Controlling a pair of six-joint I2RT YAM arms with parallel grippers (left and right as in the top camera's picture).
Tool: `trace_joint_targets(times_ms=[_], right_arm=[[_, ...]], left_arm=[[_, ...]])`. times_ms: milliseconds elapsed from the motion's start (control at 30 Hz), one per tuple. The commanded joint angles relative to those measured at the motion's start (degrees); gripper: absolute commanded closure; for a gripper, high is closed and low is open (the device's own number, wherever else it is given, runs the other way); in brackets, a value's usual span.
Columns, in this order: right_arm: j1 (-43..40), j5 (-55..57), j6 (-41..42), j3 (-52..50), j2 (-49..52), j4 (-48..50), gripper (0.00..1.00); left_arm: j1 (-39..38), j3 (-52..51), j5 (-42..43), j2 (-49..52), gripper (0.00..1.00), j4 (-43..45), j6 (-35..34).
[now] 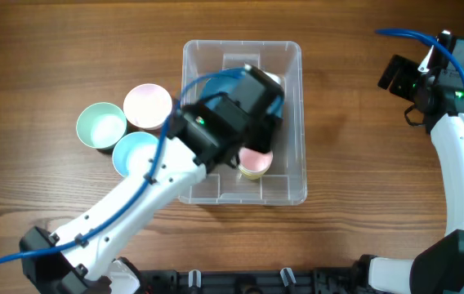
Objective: Pack container
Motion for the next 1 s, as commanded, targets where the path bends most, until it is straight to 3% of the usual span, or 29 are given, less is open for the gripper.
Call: trace_joint_targets(times_ms=[0,167,367,500,967], right_arm=[[0.2,0.6,-0.2,0.5,-0.3,0.1,0.00],[0.2,0.6,-0.2,0.5,-0.3,0.1,0.00],[0.2,0.6,-0.2,0.5,-0.3,0.1,0.00],[0.2,0.6,-0.2,0.5,-0.3,0.1,0.00],[0.2,0.6,-0.2,0.5,-0.3,0.2,0.00]], left_arm=[[-4.4,0.2,3.9,0.7,0.30,-0.8,4.5],[-7.0,-0.7,3.9,2.8,0.33,-2.5,4.3],[-8.4,-1.0,3.8,7.3,0.51,-3.3,4.1],[-8.2,-1.0,-0.9,9.6,0.60,-4.3,-0.3],[-8.2,-1.0,-3.7,13.9,0.71,-4.5,-0.5]])
